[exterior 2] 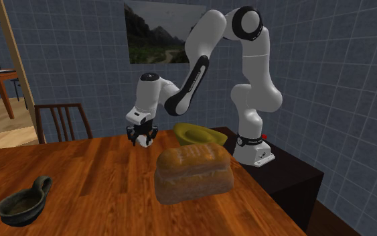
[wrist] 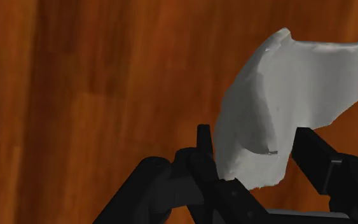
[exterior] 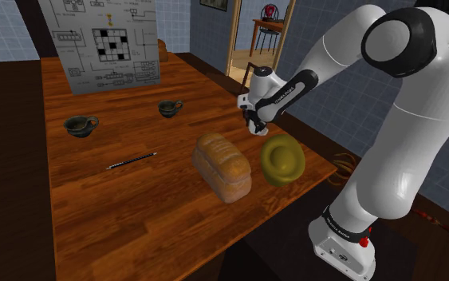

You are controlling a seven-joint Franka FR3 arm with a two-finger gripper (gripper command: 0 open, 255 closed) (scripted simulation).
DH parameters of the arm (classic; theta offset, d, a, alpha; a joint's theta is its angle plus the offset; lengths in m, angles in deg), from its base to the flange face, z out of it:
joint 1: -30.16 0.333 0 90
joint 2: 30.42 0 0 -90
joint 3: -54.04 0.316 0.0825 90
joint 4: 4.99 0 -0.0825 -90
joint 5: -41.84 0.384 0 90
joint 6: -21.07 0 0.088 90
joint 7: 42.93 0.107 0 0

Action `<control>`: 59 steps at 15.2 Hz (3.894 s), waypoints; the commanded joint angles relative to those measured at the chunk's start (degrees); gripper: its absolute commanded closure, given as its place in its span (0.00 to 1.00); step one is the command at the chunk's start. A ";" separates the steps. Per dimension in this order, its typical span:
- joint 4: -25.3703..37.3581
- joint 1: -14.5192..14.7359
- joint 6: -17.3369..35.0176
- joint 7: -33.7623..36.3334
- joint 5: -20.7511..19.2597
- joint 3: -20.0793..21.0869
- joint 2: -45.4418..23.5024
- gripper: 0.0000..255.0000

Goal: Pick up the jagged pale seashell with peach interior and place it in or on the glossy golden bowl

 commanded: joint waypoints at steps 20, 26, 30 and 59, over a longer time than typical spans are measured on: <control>1.28 0.36 -13.90 -4.46 1.46 0.28 10.47 1.00; 3.06 0.65 -18.64 -5.80 2.07 0.66 13.58 1.00; 4.49 0.84 -21.77 -6.67 2.48 0.93 15.38 1.00; -31.18 1.01 -35.96 6.31 -0.59 13.44 59.94 1.00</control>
